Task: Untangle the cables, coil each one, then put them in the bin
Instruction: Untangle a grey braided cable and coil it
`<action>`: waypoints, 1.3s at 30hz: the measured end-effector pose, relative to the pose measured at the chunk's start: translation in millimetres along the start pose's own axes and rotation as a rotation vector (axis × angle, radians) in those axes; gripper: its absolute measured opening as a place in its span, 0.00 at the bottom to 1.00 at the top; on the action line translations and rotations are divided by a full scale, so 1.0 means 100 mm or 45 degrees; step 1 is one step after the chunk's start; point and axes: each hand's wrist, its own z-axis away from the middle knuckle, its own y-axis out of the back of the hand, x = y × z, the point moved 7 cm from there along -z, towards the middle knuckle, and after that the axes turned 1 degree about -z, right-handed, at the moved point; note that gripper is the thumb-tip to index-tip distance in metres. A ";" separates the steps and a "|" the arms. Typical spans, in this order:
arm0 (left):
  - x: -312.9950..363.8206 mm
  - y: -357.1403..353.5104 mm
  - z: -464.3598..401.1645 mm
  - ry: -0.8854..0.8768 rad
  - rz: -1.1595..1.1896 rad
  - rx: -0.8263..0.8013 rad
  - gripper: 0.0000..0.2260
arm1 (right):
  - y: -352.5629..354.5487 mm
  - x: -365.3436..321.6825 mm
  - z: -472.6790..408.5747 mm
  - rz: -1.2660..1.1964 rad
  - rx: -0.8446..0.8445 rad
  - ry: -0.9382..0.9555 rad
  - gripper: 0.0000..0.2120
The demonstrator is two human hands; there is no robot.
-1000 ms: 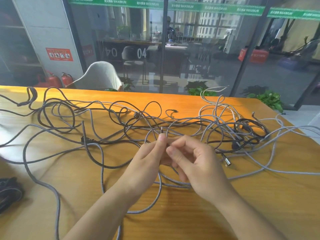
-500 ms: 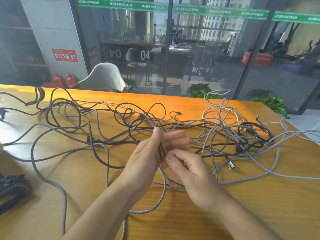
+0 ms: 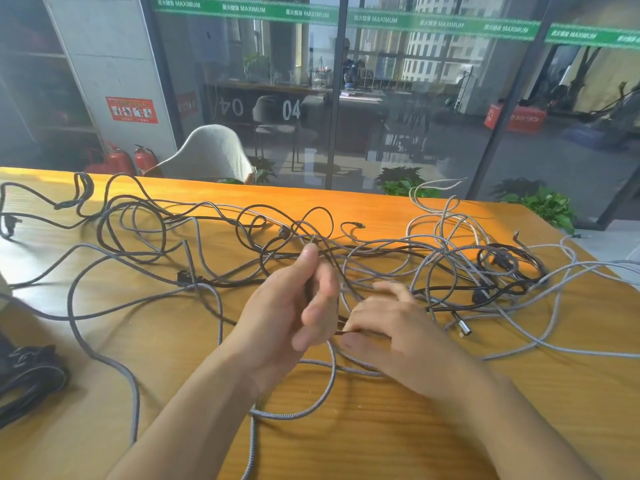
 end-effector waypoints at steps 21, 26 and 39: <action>-0.32 -0.06 0.01 0.249 -0.698 -0.237 0.26 | 0.61 0.06 0.17 0.006 0.867 -0.116 0.07; -0.33 -0.04 -0.03 0.204 -0.754 -0.091 0.27 | 0.49 -0.07 0.14 -0.158 0.757 -0.124 0.10; -0.25 -0.12 -0.01 -0.029 -0.804 0.132 0.25 | 0.36 -0.31 0.10 0.201 0.550 -0.100 0.13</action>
